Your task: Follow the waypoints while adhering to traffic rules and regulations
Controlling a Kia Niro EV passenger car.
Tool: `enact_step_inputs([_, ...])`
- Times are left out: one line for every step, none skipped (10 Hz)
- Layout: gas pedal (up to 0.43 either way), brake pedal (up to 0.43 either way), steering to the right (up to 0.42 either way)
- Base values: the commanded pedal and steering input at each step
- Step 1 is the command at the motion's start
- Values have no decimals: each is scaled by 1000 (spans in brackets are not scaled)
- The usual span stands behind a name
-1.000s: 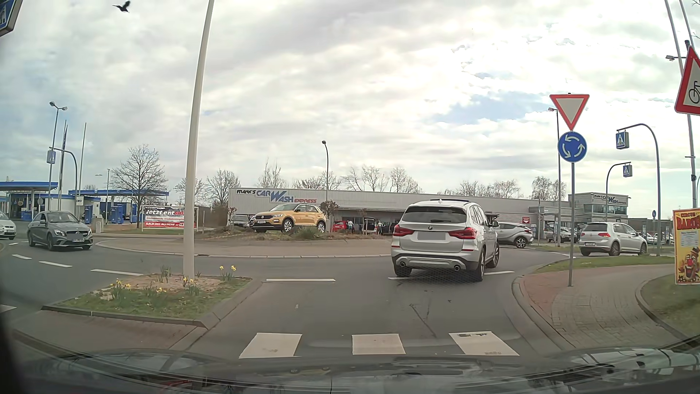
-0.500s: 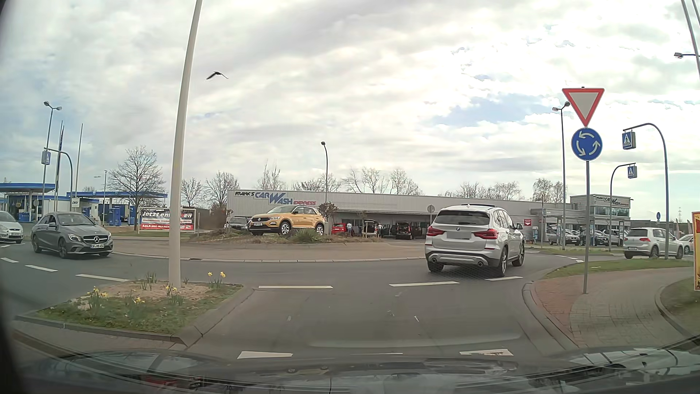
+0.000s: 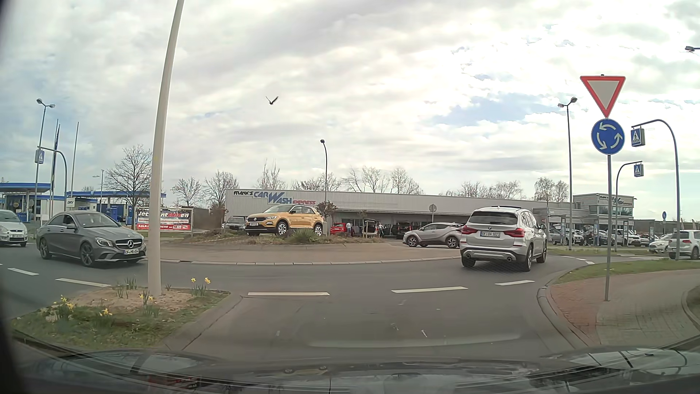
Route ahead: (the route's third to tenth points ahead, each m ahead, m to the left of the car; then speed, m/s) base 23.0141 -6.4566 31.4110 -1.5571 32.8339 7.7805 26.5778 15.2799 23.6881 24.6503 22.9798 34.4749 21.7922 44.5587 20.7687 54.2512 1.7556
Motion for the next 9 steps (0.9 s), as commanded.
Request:
enact_step_inputs([28, 0, -4])
enact_step_inputs([8, 0, -3])
enact_step_inputs([8, 0, -1])
enact_step_inputs([8, 0, 0])
enact_step_inputs([8, 0, 2])
enact_step_inputs([8, 0, 5])
enact_step_inputs([0, 0, 9])
enact_step_inputs([0, 0, 15])
enact_step_inputs([0, 0, 19])
